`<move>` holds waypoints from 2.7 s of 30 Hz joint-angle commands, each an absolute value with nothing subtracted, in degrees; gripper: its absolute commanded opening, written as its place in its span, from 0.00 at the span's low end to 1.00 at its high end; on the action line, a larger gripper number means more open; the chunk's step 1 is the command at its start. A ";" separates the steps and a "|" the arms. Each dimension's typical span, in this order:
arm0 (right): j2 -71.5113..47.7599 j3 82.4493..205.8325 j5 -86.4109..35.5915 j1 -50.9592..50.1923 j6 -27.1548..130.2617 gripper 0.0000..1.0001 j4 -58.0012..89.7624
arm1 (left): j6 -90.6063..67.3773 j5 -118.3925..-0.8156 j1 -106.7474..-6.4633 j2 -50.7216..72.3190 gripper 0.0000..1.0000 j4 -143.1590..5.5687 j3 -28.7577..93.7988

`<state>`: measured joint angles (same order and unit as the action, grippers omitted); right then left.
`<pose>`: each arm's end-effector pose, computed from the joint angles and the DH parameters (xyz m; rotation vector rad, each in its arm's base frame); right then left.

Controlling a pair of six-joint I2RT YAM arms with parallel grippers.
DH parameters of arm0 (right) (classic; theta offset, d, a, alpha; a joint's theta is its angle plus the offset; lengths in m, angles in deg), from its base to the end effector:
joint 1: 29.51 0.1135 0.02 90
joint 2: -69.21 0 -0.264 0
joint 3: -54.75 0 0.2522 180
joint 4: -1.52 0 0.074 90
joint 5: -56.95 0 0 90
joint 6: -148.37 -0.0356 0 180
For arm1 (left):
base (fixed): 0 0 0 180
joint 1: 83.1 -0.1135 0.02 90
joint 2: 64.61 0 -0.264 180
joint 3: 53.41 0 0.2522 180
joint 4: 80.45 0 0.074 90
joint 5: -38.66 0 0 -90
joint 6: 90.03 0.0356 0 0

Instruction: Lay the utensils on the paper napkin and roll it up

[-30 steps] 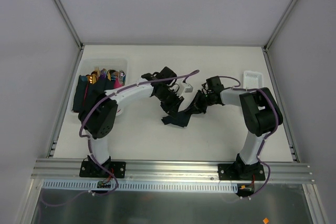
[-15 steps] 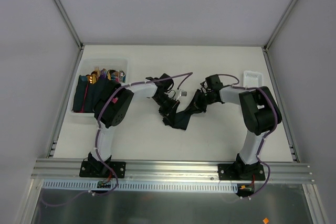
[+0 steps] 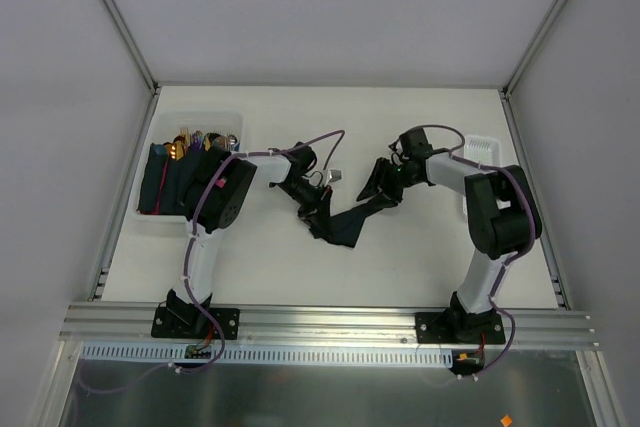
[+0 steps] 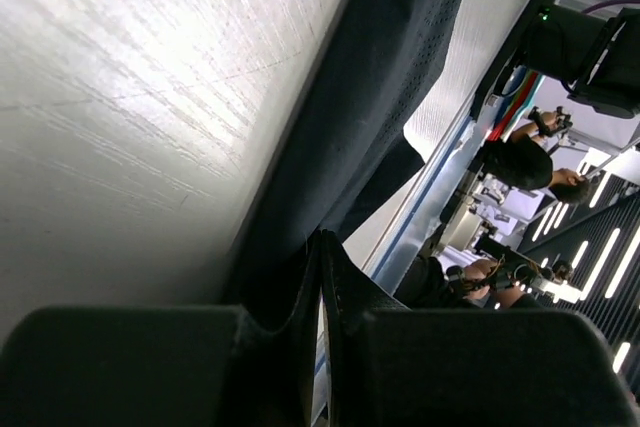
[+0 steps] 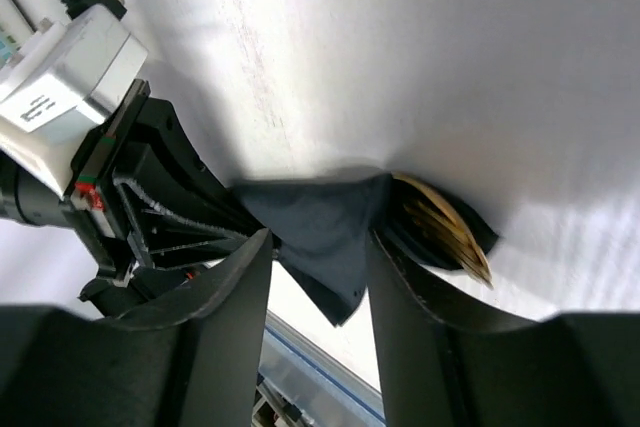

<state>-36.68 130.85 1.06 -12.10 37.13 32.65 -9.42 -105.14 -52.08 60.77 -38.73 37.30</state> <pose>0.3389 0.1272 0.1517 -0.1238 2.6905 1.0077 0.3302 -0.2321 0.0929 -0.6639 -2.6087 1.3900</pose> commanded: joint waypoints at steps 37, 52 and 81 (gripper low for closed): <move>-44.70 131.08 -0.53 -6.66 41.05 0.30 36.11 | -12.17 -100.56 -56.39 50.01 0.17 -45.95 30.75; -45.32 131.87 -1.41 -6.66 41.58 0.30 37.08 | -9.61 -103.46 -55.07 51.40 0.14 -44.28 28.73; -41.53 133.81 10.10 -7.10 30.61 0.35 17.40 | -8.73 -110.67 -61.75 67.58 0.00 -44.72 31.72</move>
